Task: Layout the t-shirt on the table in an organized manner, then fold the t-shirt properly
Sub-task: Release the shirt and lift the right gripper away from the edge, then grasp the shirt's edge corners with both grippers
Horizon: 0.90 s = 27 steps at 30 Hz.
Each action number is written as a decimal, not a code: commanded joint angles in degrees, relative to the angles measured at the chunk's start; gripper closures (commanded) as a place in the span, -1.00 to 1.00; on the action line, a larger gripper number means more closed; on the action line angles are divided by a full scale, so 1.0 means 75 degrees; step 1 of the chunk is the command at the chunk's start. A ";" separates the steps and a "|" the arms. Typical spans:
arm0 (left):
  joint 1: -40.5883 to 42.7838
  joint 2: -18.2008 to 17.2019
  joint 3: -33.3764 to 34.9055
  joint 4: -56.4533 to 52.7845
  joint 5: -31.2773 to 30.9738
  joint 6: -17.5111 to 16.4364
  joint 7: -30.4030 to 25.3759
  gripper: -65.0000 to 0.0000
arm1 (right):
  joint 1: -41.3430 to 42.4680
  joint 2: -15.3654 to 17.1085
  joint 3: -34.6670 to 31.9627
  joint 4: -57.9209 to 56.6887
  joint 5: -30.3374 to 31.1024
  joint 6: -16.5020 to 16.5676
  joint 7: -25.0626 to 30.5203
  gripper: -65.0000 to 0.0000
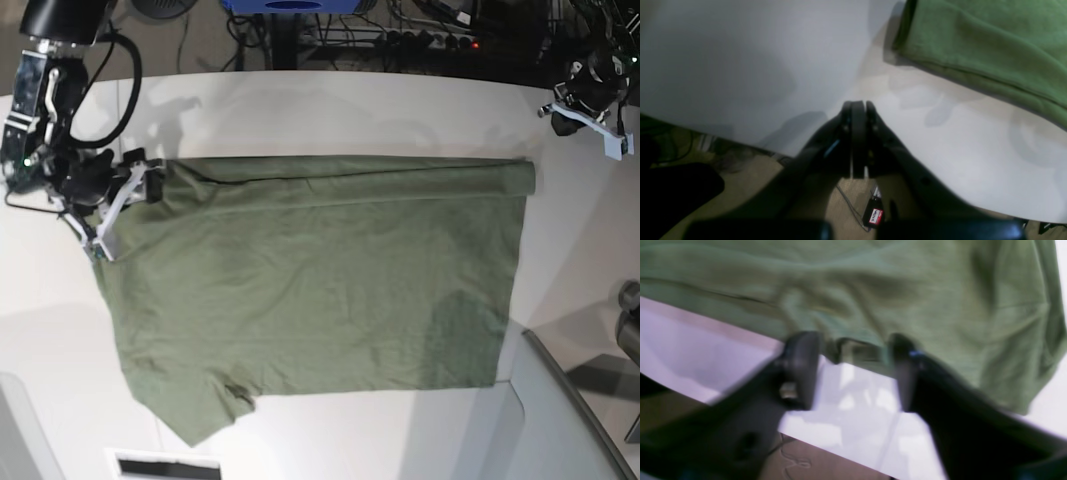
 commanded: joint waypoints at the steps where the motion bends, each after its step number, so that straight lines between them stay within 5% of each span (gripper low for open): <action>1: 0.0004 -0.0134 -0.0053 0.0113 -0.0112 -0.0010 -0.0112 1.00 | -0.0072 0.0000 0.0041 0.0177 0.0034 0.0026 0.0075 -0.32; 12: -0.0007 -0.0134 -0.0053 0.0113 -0.0112 -0.0010 -0.0112 1.00 | -0.0166 -0.0164 0.0018 -0.0269 0.0034 0.0026 0.0075 -0.37; 15: 0.0004 -0.0134 -0.0053 0.0113 -0.0088 -0.0010 -0.0112 1.00 | -0.0166 -0.0140 0.0158 -0.0234 0.0034 0.0026 0.0122 -0.20; 19: 0.0004 -0.0088 -0.0053 0.0125 0.0720 -0.0022 -0.0123 1.00 | -0.0189 -0.0140 0.1577 -0.0187 0.0034 0.0026 0.0286 -0.04; 24: -0.0007 -0.0076 -0.0088 0.0113 0.0978 -0.0045 -0.0123 1.00 | 0.0010 -0.0257 0.3253 -0.0597 0.0046 0.0026 0.0356 -0.34; 27: -0.0007 -0.0076 -0.0077 0.0113 0.0978 -0.0045 -0.0123 1.00 | 0.0408 -0.0281 0.4085 -0.1417 0.0046 0.0213 0.0356 -0.36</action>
